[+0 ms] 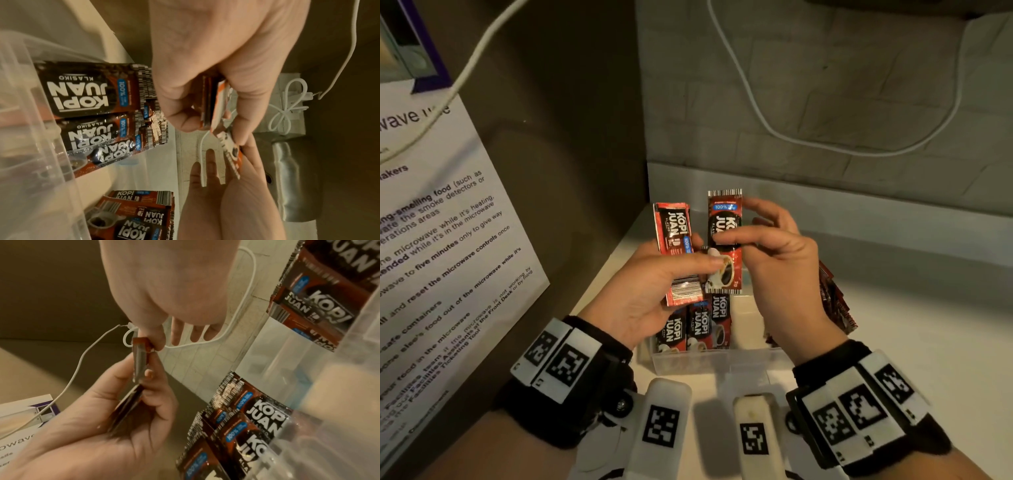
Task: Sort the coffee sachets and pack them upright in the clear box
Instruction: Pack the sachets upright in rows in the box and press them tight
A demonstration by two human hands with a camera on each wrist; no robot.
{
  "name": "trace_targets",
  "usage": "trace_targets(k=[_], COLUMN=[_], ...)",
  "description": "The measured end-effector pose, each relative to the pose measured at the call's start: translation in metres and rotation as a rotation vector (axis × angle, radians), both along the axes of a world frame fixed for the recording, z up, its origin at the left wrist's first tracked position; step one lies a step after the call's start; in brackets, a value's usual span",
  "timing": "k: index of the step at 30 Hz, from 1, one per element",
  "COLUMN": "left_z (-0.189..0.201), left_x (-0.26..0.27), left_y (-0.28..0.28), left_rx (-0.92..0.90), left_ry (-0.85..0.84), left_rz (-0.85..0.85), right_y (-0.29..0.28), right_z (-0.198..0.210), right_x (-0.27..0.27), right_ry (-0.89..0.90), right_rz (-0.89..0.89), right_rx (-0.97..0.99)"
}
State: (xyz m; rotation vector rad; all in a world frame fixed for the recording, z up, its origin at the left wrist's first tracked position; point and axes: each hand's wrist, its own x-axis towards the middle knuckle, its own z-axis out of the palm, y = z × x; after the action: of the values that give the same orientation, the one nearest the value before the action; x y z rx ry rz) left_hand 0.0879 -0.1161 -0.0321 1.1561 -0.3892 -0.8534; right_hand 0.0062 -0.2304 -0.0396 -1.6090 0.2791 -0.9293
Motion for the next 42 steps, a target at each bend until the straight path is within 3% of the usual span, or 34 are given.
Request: trace_targets(k=[7,15,19,23,34,42], left_z=[-0.006,-0.004,-0.002,-0.001,-0.004,-0.008], left_x=[0.005,0.023,0.028,0.026,0.025,0.02], left_y=[-0.005,0.0,0.005,0.007,0.009,0.006], left_rx=[0.044,0.141,0.106,0.088,0.105,0.117], left_ry=[-0.054,0.109,0.134,0.138,0.146,0.111], left_rz=[0.156,0.363,0.402,0.397,0.396,0.347], right_y=[0.002,-0.027,-0.024,-0.018,-0.01,-0.014], right_z=[0.002,-0.014,-0.018,-0.028,-0.039,-0.04], right_x=[0.002,-0.006,-0.01,-0.002,0.001,-0.002], right_ry=[0.05,0.538,0.879,1.069,1.13,1.077], right_rz=[0.07,-0.207,-0.184,-0.113,-0.107,-0.101], right_rx=[0.122,-0.128,-0.407,-0.513,-0.502,-0.479])
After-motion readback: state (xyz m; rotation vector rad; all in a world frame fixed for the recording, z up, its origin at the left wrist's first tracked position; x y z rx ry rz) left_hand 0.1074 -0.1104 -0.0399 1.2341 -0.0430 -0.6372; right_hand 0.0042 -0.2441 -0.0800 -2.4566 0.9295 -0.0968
